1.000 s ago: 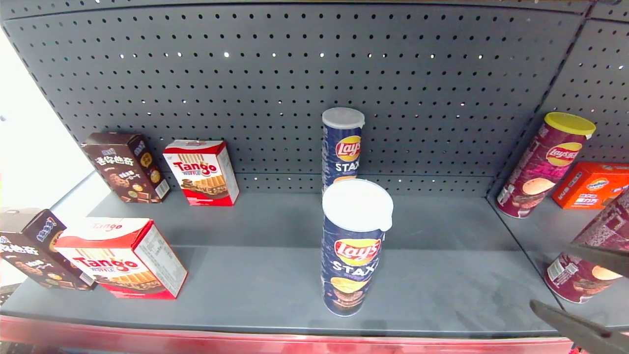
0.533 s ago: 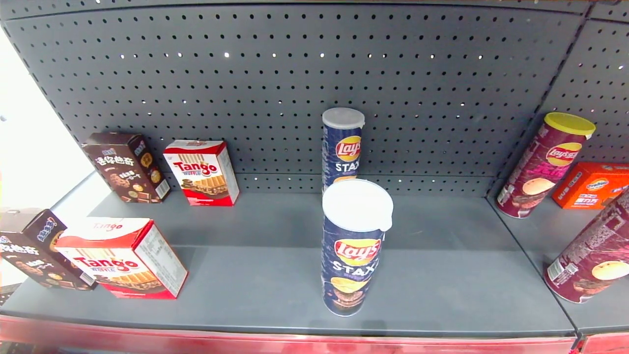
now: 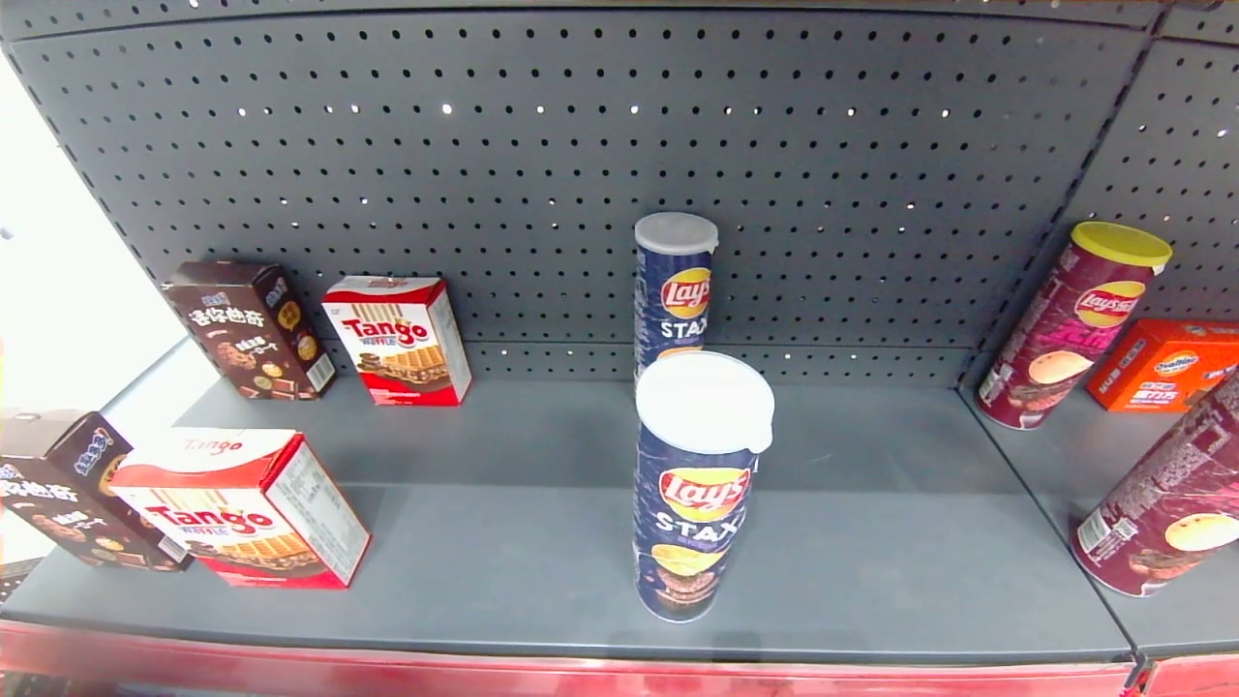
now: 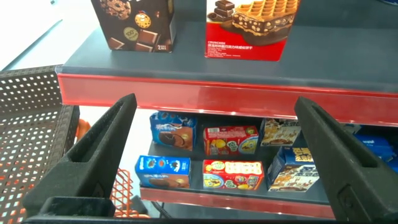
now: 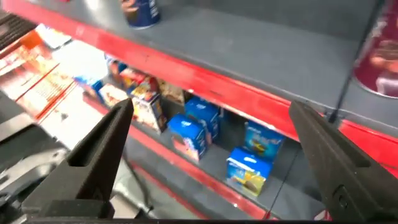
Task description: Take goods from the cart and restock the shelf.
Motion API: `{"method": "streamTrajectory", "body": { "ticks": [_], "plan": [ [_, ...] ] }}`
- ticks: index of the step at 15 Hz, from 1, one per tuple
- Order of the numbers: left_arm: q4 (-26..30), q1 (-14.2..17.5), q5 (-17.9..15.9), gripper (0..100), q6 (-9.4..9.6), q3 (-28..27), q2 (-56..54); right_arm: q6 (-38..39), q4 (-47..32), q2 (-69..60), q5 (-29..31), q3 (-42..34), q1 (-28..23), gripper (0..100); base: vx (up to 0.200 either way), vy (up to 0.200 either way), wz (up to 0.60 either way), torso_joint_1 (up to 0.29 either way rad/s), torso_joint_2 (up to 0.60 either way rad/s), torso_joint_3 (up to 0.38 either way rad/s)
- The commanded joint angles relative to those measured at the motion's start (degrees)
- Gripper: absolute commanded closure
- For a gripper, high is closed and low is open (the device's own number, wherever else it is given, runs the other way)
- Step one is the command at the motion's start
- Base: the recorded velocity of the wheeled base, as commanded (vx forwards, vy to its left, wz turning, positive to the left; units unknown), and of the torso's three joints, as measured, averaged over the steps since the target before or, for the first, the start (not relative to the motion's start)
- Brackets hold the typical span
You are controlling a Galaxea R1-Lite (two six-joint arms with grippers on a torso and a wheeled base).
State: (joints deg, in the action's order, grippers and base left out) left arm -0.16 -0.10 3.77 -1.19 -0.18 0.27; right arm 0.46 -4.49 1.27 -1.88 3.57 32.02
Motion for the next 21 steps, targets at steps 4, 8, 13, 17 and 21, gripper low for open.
{"method": "streamTrajectory", "body": {
  "ticks": [4,8,13,17,21],
  "plan": [
    [-0.02,0.01,0.01,0,-0.04,0.01,0.08,0.15,-0.08,-1.27,-2.17,-0.06,-0.3,0,0.0,0.0,0.0,0.0,0.0,0.0],
    [-0.02,0.01,0.01,0,-0.12,0.01,0.08,0.86,3.78,-1.27,8.91,-1.9,-6.27,0,0.0,0.0,0.0,0.0,0.0,0.0],
    [-0.02,0.01,0.01,0,-0.04,0.01,0.08,-2.75,3.78,-1.27,-2.61,-2.78,-9.35,0,0.0,0.0,0.0,0.0,0.0,0.0],
    [-0.02,0.01,0.01,0,-0.12,0.01,0.08,-0.29,3.78,-0.13,1.17,-3.22,-15.06,0,0.0,0.0,0.0,0.0,0.0,0.0],
    [-0.02,0.01,0.1,0,-0.04,0.01,0.08,-0.38,3.87,9.45,2.4,-3.31,-30.09,0,0.0,0.0,0.0,0.0,0.0,0.0]
  ]
}}
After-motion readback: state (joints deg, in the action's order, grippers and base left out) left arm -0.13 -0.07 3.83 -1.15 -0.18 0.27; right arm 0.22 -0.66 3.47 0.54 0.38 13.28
